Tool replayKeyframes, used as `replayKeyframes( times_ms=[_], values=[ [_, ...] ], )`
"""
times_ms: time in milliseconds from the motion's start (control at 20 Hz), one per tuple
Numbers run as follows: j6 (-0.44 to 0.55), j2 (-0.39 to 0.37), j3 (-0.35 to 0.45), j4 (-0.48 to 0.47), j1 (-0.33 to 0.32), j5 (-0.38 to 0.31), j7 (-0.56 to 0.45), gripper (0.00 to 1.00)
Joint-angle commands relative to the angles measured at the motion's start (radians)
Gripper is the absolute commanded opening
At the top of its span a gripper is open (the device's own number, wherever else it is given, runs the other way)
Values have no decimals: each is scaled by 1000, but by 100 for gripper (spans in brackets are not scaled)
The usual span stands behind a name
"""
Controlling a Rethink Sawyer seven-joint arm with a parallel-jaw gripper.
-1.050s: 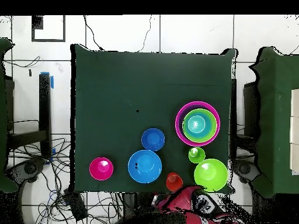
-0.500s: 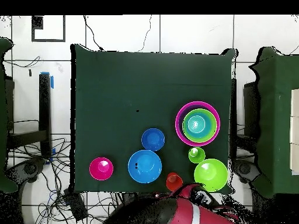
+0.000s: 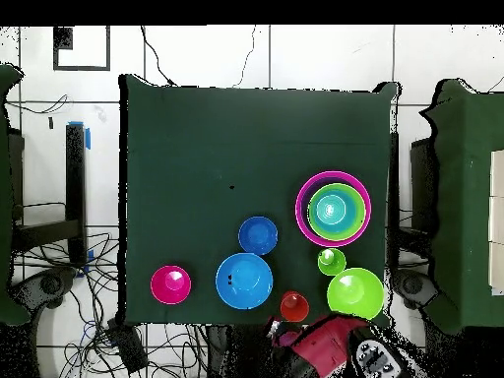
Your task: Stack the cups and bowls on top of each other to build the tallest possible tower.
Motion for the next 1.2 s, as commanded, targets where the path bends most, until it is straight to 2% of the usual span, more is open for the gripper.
replayKeyframes(
  times_ms=[50, 400, 650, 1200],
  values=[
    [177, -135, 223, 89, -60, 85, -270, 100],
    [233, -178, 314, 124, -135, 109, -303, 100],
    [236, -135, 348, 98, -139, 78, -260, 100],
    [257, -90, 405, 73, -143, 90, -221, 100]
  ],
)
